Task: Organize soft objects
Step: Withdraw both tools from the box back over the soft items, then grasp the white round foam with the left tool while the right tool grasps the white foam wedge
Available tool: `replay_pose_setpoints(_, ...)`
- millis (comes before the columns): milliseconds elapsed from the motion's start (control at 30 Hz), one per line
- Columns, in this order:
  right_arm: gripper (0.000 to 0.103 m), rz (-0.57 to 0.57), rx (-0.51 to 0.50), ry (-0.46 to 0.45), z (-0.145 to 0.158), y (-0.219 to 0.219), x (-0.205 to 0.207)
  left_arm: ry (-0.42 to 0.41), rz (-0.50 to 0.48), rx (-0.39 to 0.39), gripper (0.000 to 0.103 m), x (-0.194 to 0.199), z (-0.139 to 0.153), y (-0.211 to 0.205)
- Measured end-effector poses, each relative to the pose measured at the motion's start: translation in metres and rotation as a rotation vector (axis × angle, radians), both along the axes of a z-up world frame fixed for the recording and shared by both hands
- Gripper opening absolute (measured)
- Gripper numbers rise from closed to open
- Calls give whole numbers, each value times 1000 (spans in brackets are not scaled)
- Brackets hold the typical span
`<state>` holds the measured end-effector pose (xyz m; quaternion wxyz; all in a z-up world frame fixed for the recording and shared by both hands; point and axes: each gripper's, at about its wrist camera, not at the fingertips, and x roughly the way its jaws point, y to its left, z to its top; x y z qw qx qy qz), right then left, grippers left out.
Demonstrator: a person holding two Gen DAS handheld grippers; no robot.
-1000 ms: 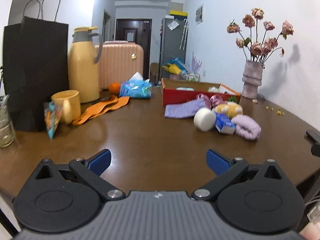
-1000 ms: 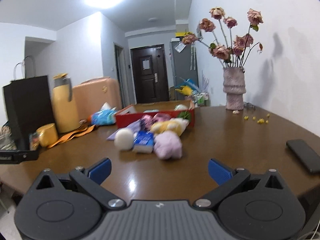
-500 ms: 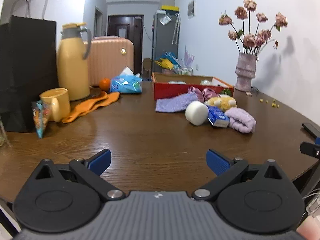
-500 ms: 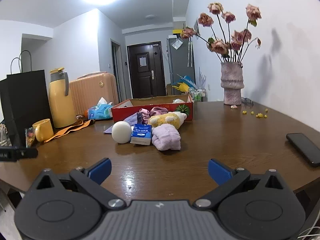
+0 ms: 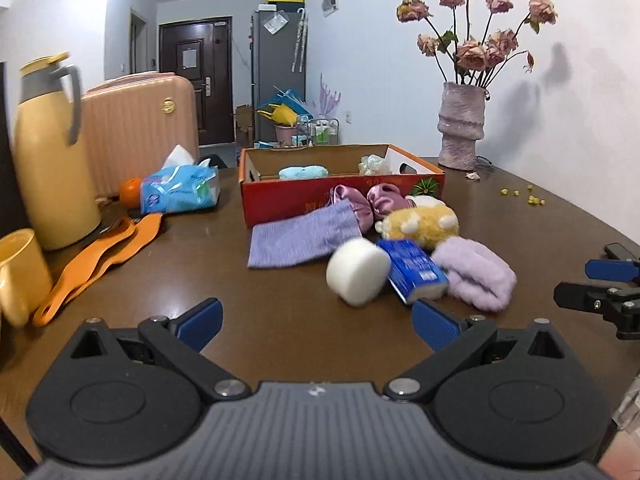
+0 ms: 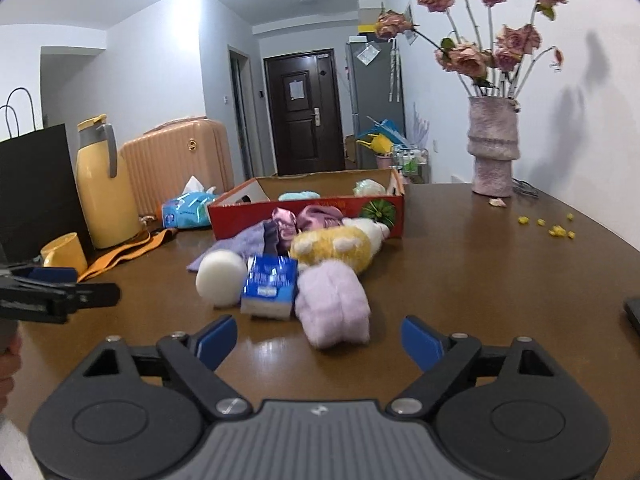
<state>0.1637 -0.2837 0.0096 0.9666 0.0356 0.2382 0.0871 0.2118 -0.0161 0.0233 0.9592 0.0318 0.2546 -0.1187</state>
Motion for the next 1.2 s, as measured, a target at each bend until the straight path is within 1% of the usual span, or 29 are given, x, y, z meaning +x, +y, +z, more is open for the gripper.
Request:
replay_pose_setpoints(67,87,14,-2,7,1,4,21,13,-15,6,103,20,-1,-5)
replay_pose_setpoints(167,81,49,10,32,-1,10,51,28,-79,15,99,47,-7,-15)
replay_pose_setpoints(233,77,72,20,48,-1,13,69,52,-123,12,88,63,-12,-21)
replay_pose_setpoints(267,75,78,24,52,-1,15,77,61,-155,11,84,72,-16,-25)
replay_pose_setpoints(300,75,86,27,56,-1,16,86,73,-170,19,77,80,-19,-28)
replay_pose_setpoints(333,75,89,29,61,-2,18,93,82,-179,27,75,86,-23,-31)
replay_pose_setpoints(400,73,101,33,71,-2,21,107,89,-193,29,75,98,-28,-34)
replay_pose_setpoints(500,73,120,33,84,-6,26,121,100,-230,-15,75,112,-31,-31)
replay_pose_setpoints(567,72,123,39,104,-12,28,130,113,-259,-44,63,118,-33,-29)
replay_pose_setpoints(600,70,126,44,114,-14,29,135,126,-266,-58,48,121,-34,-27)
replay_pose_setpoints(633,69,129,46,123,-17,31,140,144,-261,-64,39,124,-36,-26)
replay_pose_setpoints(700,68,135,38,127,-20,34,145,169,-235,-96,37,126,-37,-16)
replay_pose_setpoints(767,68,144,25,132,-22,39,153,204,-204,-162,36,126,-35,-1)
replay_pose_setpoints(833,67,155,19,141,-24,43,163,247,-175,-250,36,129,-34,16)
replay_pose_setpoints(900,65,165,13,154,-26,49,172,291,-131,-296,37,133,-35,29)
replay_pose_setpoints(967,64,182,11,154,-26,57,179,310,-79,-302,38,136,-38,39)
replay_pose_setpoints(1000,64,196,9,152,-26,62,183,311,-73,-307,39,136,-39,43)
replay_pose_setpoints(1067,63,229,-13,147,-26,74,191,312,-49,-311,45,137,-39,50)
replay_pose_setpoints(1133,62,231,-53,154,-29,83,202,307,-28,-291,56,139,-40,53)
replay_pose_setpoints(1200,58,231,-96,187,-35,91,210,290,-20,-262,60,137,-38,52)
